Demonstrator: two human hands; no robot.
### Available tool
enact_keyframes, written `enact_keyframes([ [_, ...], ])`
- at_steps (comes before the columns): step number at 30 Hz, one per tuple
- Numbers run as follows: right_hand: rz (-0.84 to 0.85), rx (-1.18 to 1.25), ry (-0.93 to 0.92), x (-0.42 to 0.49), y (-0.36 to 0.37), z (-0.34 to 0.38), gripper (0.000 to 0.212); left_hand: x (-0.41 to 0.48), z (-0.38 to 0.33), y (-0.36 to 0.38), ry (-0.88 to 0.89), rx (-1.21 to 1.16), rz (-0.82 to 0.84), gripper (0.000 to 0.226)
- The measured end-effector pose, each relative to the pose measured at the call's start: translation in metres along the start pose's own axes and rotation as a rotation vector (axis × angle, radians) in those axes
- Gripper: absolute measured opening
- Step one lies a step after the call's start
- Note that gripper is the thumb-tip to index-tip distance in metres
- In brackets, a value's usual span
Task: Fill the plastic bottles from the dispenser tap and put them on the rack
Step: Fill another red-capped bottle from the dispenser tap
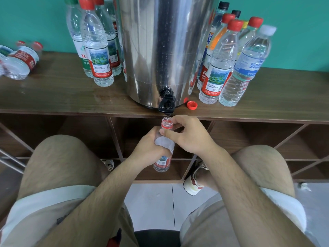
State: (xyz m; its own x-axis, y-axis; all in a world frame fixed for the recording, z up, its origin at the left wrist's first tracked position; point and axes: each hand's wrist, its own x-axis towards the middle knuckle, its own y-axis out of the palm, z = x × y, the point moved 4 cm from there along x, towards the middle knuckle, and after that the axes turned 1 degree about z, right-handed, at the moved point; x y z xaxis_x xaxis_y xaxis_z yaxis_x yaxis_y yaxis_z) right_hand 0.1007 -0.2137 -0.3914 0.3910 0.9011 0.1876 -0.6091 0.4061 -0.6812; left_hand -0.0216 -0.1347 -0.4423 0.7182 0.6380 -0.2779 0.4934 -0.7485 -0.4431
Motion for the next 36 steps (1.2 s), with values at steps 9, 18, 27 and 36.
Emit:
enact_keyframes([
  [9,0.001,0.019,0.010,0.001,0.001,-0.003,0.026,0.003,0.003,0.000,0.015,-0.015,0.003,0.076],
  [18,0.004,0.029,0.002,0.001,0.002,-0.003,0.027,0.012,0.013,0.003,0.036,-0.033,0.007,0.077],
  [27,0.004,0.023,0.011,0.000,0.003,-0.003,0.024,0.017,0.019,0.004,0.046,-0.028,0.009,0.074],
  [36,0.008,0.033,0.014,0.000,0.003,-0.003,0.023,0.018,0.021,0.004,0.052,-0.054,0.020,0.074],
])
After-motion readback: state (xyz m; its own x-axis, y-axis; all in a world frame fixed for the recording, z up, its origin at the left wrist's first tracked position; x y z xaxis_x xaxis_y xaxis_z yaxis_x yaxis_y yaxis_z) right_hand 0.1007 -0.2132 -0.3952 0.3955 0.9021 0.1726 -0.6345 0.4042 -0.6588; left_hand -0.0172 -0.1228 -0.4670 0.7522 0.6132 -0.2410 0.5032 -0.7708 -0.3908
